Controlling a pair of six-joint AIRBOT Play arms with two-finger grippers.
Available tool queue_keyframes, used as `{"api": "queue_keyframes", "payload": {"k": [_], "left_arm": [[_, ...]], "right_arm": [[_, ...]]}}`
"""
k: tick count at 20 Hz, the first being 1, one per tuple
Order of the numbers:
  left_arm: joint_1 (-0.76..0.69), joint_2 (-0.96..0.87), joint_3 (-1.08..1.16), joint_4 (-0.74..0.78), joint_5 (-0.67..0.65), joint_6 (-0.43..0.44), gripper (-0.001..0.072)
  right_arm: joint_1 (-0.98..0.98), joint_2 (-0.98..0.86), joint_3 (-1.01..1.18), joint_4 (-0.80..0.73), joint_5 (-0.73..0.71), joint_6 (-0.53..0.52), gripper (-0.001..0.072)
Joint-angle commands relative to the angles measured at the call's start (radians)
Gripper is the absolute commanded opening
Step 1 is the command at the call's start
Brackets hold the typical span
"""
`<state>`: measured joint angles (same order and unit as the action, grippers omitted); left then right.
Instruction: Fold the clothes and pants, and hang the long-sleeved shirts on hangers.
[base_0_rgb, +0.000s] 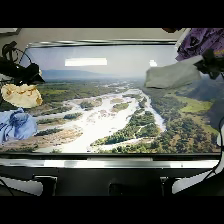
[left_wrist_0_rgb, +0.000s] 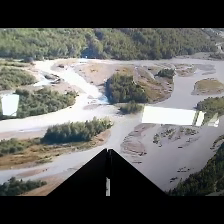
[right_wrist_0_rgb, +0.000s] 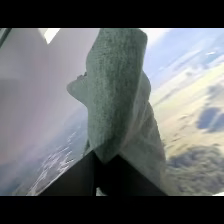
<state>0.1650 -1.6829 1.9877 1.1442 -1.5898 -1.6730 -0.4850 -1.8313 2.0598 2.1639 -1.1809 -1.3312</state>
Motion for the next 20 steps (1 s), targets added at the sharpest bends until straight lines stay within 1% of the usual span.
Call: {"api": "queue_keyframes", "payload": {"k": [1,3,5,8,9,11,14,17,19,20], "left_arm": [[0.0,-0.001,0.0,0.0,0.0,0.0,0.0019],[0.0,-0.001,0.0,0.0,-0.007,0.0,0.0019],[0.0,-0.001,0.0,0.001,-0.018,0.0,0.0019],[0.0,-0.001,0.0,0.0,-0.019,0.0,0.0019],[0.0,-0.001,0.0,0.0,-0.019,0.0,0.0019],[0.0,-0.001,0.0,0.0,-0.019,0.0,0.0019],[0.0,-0.001,0.0,0.0,-0.019,0.0,0.0019],[-0.001,-0.001,0.0,0.0,-0.019,0.0,0.0019],[-0.001,-0.001,0.0,0.0,-0.019,0.0,0.0019],[-0.003,-0.001,0.0,0.0,-0.019,0.0,0.0019]], "right_arm": [[-0.137,0.034,-0.067,-0.166,-0.032,0.137,0.0035],[-0.203,0.064,-0.142,-0.261,-0.056,0.188,0.0036],[-0.253,0.108,-0.24,-0.331,-0.08,0.195,0.0036],[-0.302,0.215,-0.469,-0.442,-0.076,0.192,0.0036],[-0.316,0.261,-0.565,-0.478,-0.07,0.206,0.0036],[-0.339,0.359,-0.748,-0.55,-0.037,0.257,0.0036],[-0.368,0.493,-0.959,-0.636,0.012,0.344,0.0035],[-0.367,0.551,-1.057,-0.731,-0.023,0.352,0.0036],[-0.367,0.558,-1.085,-0.776,-0.073,0.353,0.0036],[-0.367,0.558,-1.09,-0.8,-0.103,0.373,0.0036]]}}
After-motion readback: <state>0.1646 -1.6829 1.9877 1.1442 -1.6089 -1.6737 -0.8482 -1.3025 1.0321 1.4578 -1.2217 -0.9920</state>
